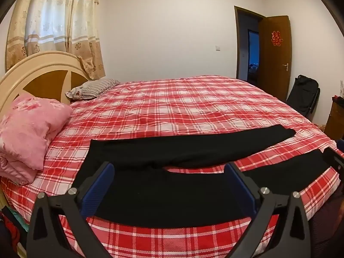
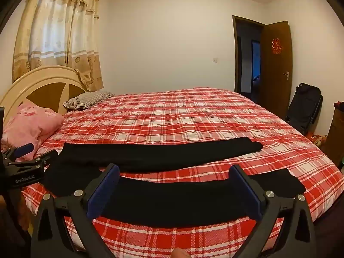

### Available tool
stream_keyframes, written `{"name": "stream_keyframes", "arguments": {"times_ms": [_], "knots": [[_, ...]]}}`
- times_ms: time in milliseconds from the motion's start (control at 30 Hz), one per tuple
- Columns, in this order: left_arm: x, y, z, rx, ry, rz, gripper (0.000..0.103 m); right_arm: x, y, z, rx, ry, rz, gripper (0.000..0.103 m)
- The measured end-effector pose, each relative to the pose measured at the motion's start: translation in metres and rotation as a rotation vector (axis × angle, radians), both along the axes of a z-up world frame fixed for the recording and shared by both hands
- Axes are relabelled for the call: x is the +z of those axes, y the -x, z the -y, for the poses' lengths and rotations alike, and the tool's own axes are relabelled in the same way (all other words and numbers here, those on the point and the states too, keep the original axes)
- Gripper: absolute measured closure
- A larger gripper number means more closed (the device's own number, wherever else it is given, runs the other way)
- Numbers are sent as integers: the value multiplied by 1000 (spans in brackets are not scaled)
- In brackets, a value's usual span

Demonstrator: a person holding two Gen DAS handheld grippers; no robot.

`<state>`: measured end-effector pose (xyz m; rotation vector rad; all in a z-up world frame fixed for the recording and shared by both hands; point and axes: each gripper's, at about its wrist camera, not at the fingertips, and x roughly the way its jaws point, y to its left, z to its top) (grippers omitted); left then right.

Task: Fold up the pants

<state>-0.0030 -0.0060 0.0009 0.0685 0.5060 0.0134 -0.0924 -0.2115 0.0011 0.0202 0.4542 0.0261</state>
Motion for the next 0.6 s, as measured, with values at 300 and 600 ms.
{"name": "stream_keyframes", "arguments": {"times_ms": [300,600], "knots": [[4,-3,-12,-9,37,-12,0,1,-2,5,-7,-8,-1,1],[5,-2,-15,-5,38,-5,0,-4,-2,5,-14,-12,1,1]]}}
